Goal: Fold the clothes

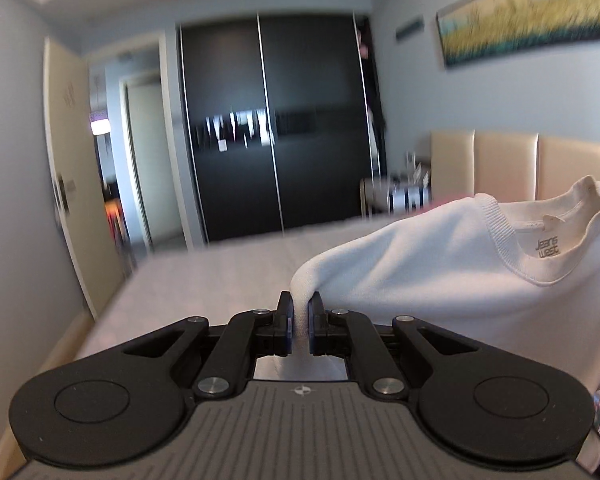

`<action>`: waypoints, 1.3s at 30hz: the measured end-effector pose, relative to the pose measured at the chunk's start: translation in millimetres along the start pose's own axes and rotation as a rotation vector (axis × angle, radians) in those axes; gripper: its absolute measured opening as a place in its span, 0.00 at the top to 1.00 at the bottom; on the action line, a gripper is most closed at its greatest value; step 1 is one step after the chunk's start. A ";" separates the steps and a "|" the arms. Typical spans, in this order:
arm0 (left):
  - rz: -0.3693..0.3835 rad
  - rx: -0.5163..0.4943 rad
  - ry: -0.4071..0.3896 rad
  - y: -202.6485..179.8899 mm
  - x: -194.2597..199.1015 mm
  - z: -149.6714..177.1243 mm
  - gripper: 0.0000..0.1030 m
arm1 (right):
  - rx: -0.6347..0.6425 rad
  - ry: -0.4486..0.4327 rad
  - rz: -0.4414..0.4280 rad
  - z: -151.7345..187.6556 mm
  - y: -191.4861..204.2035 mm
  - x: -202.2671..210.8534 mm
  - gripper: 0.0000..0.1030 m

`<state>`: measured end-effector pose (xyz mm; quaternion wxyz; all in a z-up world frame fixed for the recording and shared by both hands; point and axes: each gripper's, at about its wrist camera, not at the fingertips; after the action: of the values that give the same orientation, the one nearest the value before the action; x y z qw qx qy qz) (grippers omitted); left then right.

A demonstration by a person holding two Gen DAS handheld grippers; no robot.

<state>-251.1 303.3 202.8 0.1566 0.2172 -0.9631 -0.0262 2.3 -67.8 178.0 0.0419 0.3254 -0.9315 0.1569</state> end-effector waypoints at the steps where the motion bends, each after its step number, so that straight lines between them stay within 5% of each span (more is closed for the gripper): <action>1: -0.009 -0.011 -0.035 -1.7 14.7 -11.2 0.95 | 0.002 -0.041 0.010 -11.0 -2.1 14.9 0.90; 10: -0.030 -0.031 -0.325 -26.8 128.7 -67.0 0.95 | -0.009 -0.339 0.112 -59.6 -19.5 127.0 0.90; 17: 0.006 -0.076 -0.414 -50.8 156.7 -84.7 0.95 | -0.038 -0.478 0.200 -72.3 -36.6 173.1 0.89; 23: 0.021 -0.069 -0.346 -46.1 129.2 -87.8 0.95 | -0.033 -0.441 0.197 -74.8 -44.8 155.4 0.89; 30: 0.031 -0.023 -0.143 -21.0 31.2 -65.9 0.95 | -0.051 -0.242 0.102 -51.5 -37.8 61.7 0.89; 39: 0.013 -0.013 0.024 17.3 -113.1 -33.5 0.95 | -0.062 0.004 0.034 -19.4 -14.7 -99.7 0.89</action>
<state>-150.8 367.8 203.8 0.1696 0.2103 -0.9624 -0.0291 89.1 -13.4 182.3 0.0510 0.3079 -0.9412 0.1291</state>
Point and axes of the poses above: each gripper's, at about its wrist camera, not at the fingertips, and x roughly against the way its jaws point, y to its left, z to its underside, and after that the axes turned 3 degrees about z, right-handed
